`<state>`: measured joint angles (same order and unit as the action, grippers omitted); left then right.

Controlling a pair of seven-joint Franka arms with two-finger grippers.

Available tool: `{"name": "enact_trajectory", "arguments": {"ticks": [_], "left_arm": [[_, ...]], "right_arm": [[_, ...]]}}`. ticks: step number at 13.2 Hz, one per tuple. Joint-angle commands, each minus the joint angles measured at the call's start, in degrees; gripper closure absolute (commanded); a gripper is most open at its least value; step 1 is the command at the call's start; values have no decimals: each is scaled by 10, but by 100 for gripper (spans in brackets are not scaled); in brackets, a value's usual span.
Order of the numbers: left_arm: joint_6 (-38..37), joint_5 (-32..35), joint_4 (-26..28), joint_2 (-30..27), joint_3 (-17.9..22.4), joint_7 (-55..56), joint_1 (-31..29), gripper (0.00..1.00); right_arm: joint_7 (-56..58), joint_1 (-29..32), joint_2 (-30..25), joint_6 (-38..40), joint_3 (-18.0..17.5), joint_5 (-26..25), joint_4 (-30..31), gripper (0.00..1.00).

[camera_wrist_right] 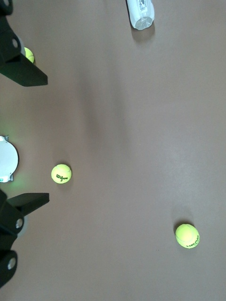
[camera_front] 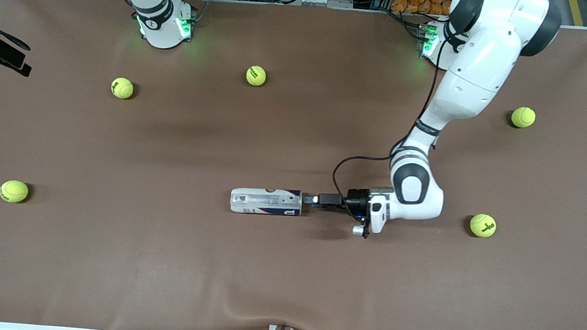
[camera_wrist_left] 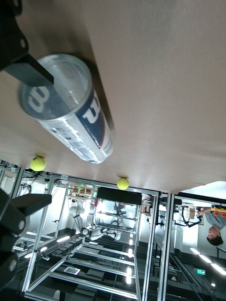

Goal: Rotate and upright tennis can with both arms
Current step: 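Close the left gripper on the can's bottom end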

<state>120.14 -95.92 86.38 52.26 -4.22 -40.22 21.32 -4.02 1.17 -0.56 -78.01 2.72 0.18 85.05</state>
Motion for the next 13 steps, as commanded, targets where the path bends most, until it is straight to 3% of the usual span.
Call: {"name": "enact_trajectory", "arguments": {"ticks": [1,2,5,10,13], "left_arm": [[12,-18,-28,18,3,-9,11,0],[12,-18,-33,20,3,-8,12,0],[12,-27,-36,21,3,-11,19,16],[12,-27,-35,31,3,-17,19,15],[12,-40,-38,38,3,-31,29,27]], "right_arm": [[-8,7,1,0,-6,2,-5,0],[-8,8,0,0,-6,2,-6,0],[-8,7,1,0,-6,-2,-9,0],[-7,6,0,0,-6,-1,-9,0],[-8,6,0,0,-6,-2,-9,0]]}}
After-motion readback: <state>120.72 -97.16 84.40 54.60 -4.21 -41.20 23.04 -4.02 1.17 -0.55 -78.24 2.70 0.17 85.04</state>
